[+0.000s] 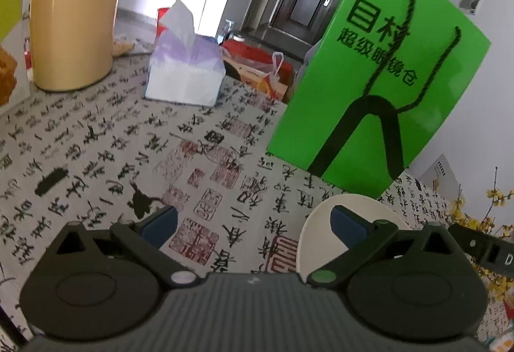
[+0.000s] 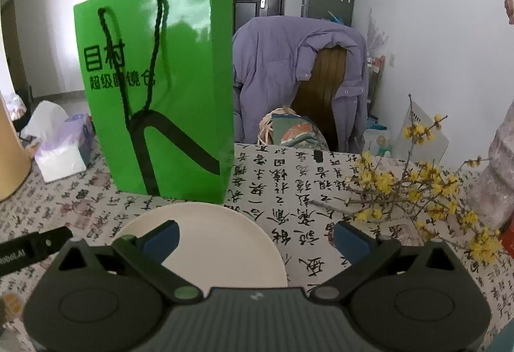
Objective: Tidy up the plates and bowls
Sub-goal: 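Move both open grippers toward the cream plate beside the green bag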
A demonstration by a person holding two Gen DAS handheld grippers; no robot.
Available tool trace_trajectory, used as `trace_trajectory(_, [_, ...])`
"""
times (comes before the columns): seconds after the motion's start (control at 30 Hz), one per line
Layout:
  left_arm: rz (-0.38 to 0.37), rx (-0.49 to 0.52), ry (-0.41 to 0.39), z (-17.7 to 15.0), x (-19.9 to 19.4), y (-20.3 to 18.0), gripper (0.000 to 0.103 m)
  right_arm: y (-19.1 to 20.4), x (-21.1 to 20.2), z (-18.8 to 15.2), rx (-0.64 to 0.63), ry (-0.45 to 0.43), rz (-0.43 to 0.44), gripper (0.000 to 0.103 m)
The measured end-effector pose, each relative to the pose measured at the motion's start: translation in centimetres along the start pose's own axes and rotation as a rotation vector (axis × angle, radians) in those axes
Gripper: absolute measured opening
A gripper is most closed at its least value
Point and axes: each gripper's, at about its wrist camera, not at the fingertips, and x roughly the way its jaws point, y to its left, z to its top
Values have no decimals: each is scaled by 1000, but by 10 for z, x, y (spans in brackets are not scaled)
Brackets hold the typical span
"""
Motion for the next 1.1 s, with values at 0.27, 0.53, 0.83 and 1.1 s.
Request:
trace_trajectory(0.27, [-19, 61, -3, -9, 4, -14, 103, 3, 21, -8, -15, 71, -25, 92])
trace_trajectory(0.53, [19, 194, -49, -23, 3, -40, 97, -14, 37, -23, 4, 135, -70, 79])
trace_trajectory(0.83, [31, 245, -21, -32, 14, -48, 86, -20, 46, -27, 54, 200, -28, 61])
trace_trajectory(1.1, [19, 248, -5, -35, 19, -49, 79, -23, 54, -27, 79, 237, -17, 52])
